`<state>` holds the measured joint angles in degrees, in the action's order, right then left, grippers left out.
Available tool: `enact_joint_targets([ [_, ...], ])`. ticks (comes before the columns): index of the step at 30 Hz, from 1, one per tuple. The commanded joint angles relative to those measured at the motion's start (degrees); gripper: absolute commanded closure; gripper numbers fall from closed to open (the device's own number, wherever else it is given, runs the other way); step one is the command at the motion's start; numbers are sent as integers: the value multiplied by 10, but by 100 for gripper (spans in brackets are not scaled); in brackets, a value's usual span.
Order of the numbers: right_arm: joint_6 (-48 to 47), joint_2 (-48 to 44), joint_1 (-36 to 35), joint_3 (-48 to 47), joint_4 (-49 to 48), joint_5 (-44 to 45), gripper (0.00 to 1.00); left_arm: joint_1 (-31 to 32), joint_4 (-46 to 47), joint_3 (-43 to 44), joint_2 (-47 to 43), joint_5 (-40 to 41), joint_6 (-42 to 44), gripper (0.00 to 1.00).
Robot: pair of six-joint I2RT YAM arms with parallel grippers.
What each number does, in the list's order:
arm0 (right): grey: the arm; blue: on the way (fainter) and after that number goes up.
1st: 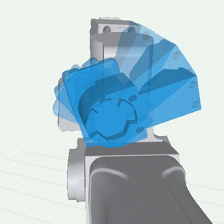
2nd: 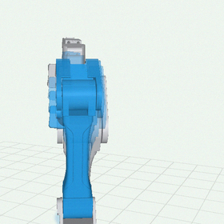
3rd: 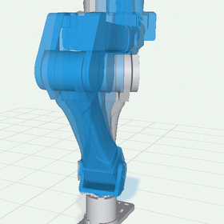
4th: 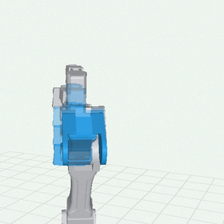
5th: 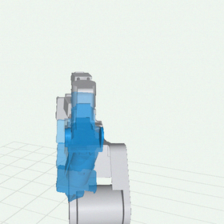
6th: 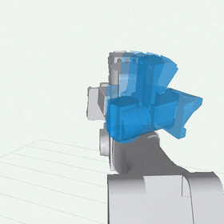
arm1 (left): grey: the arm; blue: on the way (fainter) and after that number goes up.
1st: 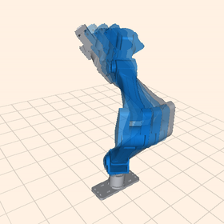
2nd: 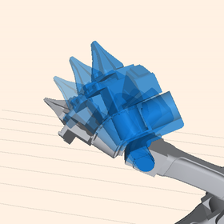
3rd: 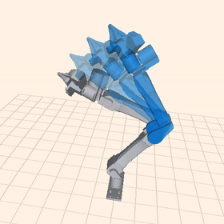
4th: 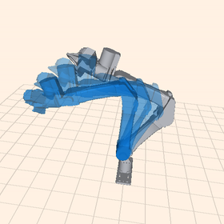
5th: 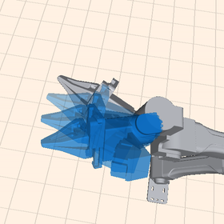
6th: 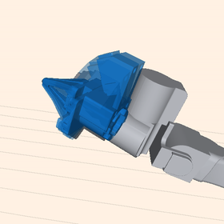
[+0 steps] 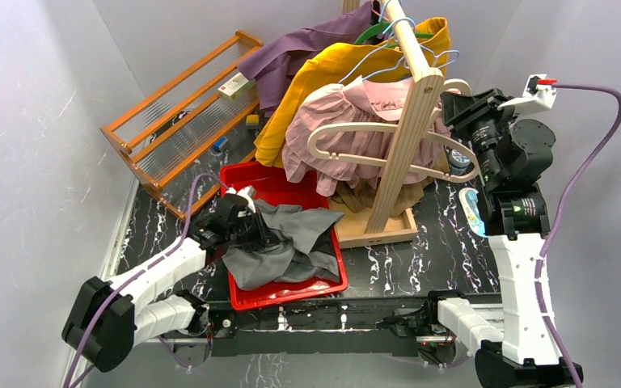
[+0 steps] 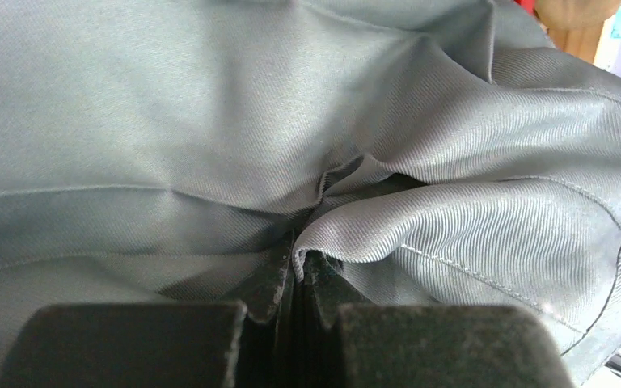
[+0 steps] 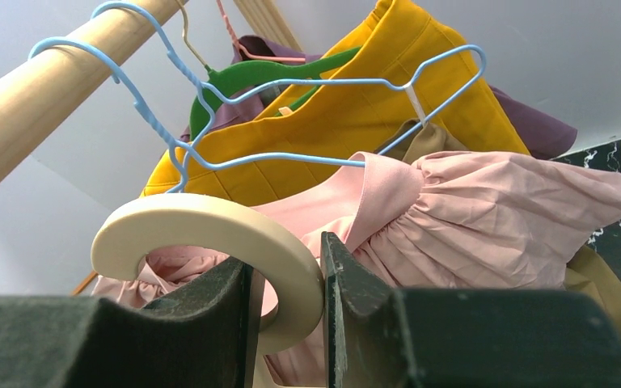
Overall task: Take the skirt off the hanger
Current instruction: Place the skirt in the bin.
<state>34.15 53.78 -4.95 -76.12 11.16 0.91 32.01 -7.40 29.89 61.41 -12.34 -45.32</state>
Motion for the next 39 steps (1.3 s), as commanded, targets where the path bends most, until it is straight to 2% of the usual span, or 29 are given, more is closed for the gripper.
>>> enact_joint_targets([
  [1,-17,-18,1,-13,-47,4,100,1,38,19,37,-60,6,100],
  [6,-21,-28,0,-15,-39,2,100,1,44,0,52,-46,-2,100],
  [7,-22,-29,0,-13,-39,2,100,1,34,1,48,-37,4,96],
  [9,-22,-30,0,-12,-37,1,100,1,-8,22,39,-28,24,84],
  [14,-22,-31,0,-12,-35,-3,100,2,-123,87,-70,39,82,30],
  [17,-22,-34,0,-7,-38,-5,100,1,-176,139,-122,62,117,11],
  [19,-22,-37,1,-5,-42,-6,100,1,-189,173,-128,43,128,2],
  [22,-22,-39,1,1,-48,-5,100,3,-130,201,-96,-58,131,1],
  [24,-23,-38,1,-1,-48,-5,100,12,-70,205,-62,-95,124,2],
  [29,-27,-34,1,-19,-37,-6,100,74,14,229,63,-47,144,2],
  [32,-31,-36,0,-27,-29,-5,100,79,86,222,132,-92,141,11],
  [35,-31,-42,1,-23,-29,0,100,82,132,209,173,-108,129,24],
  [38,-31,-45,0,-20,-29,3,100,85,98,185,179,-60,149,38],
  [39,-31,-45,1,-19,-30,2,100,85,75,176,173,-45,163,47],
])
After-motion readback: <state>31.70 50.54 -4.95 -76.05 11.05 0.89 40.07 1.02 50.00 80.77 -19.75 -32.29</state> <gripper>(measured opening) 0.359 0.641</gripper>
